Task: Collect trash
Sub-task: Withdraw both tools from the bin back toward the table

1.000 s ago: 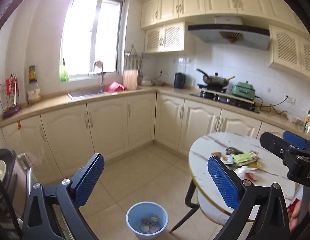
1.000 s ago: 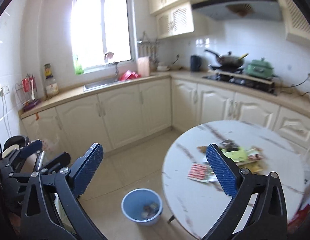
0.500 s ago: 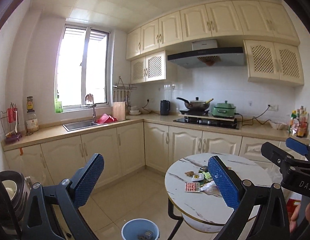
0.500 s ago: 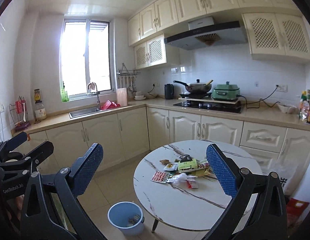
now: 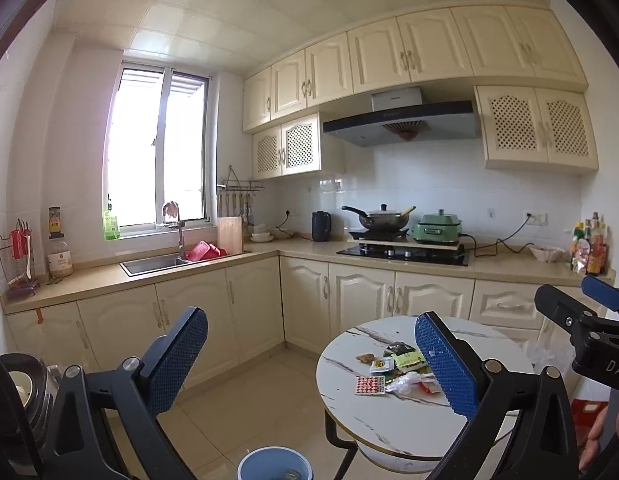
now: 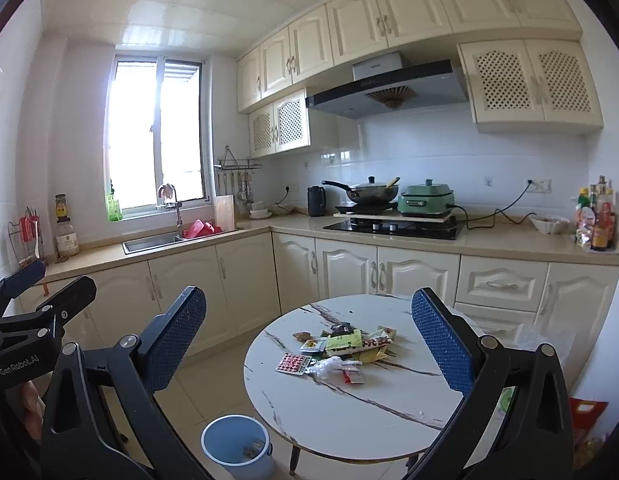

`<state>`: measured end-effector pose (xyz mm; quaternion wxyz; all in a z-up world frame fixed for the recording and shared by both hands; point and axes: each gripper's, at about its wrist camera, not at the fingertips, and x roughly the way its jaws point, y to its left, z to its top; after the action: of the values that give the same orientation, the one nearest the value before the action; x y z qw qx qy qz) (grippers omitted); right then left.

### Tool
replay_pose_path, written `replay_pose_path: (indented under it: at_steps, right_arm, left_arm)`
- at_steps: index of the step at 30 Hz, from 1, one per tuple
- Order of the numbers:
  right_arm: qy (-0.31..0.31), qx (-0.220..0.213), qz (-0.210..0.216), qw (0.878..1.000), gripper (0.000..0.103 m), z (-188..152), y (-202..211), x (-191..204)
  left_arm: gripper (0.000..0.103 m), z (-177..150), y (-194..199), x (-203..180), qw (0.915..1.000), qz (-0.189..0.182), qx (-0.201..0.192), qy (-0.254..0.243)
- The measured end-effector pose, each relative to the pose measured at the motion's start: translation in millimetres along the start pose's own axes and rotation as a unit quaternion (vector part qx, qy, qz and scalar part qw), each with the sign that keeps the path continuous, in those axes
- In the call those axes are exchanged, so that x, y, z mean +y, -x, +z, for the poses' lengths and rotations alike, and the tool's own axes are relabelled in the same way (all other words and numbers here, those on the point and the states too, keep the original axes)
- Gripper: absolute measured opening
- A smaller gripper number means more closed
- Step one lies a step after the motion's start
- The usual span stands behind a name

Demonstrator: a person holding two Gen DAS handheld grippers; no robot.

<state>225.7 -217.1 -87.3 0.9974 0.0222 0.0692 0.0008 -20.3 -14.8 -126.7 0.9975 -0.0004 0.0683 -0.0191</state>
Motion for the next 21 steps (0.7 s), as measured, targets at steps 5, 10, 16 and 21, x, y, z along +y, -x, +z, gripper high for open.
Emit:
replay_pose_path:
  at_steps: [5,10,16,21]
  right_arm:
    - [-0.005,0.007,-0.01,1.0,0.103,-3,-8,-13]
    - [-0.008,0.019,-0.022,1.0,0.103,-10,-22,-27]
    - [-0.02,0.042,-0.045,0.998,0.103,-24,-51,-56]
    - [-0.034,0.08,-0.067,0.994,0.103,-44,-90,-86]
  left_arm:
    - [0.102,8,-31,0,0.9999,-0.01,0.013,-0.005]
    - [0.102,26,-79,-5,0.9993,-0.016,0.033,-0.011]
    - [0.102,35,-151,-17,0.9967,-0.019,0.077,-0.015]
    - [0.102,37,-230,-31,0.9903,-0.036,0.132,-0.02]
